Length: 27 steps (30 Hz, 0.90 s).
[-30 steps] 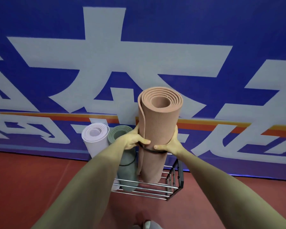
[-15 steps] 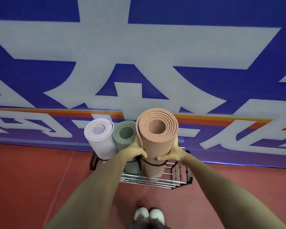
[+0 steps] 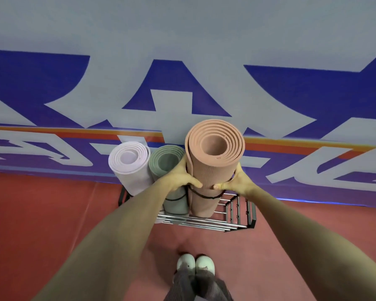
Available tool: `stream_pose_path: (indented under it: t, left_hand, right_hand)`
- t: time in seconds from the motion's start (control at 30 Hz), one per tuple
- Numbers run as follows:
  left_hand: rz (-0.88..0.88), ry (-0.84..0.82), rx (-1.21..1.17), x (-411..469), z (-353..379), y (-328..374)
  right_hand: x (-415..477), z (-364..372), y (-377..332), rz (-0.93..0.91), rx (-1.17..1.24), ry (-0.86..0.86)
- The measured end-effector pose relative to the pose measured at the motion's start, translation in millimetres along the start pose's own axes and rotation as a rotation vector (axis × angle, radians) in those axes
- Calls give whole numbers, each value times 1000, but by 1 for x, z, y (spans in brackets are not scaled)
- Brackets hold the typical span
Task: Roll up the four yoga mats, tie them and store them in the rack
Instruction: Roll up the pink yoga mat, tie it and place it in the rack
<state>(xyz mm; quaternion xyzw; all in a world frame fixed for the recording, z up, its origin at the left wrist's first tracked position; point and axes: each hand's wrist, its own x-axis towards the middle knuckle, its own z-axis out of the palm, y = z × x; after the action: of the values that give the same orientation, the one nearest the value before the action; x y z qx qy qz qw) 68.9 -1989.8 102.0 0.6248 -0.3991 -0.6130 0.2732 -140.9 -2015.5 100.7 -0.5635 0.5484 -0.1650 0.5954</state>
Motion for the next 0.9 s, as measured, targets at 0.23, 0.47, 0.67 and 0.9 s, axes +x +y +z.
stream_pose_path:
  t: [0.23, 0.47, 0.67, 0.9]
  left_hand:
    - [21, -3, 190, 2, -7, -11]
    - [13, 1, 177, -1, -1, -14]
    - [-1, -6, 88, 7, 0, -10]
    - [-21, 6, 178, 5, 8, -19]
  right_hand:
    - [5, 1, 3, 4, -148, -32]
    - [3, 5, 17, 18, -88, -59]
    - [10, -2, 17, 8, -30, -47]
    - [6, 5, 28, 14, -73, -45]
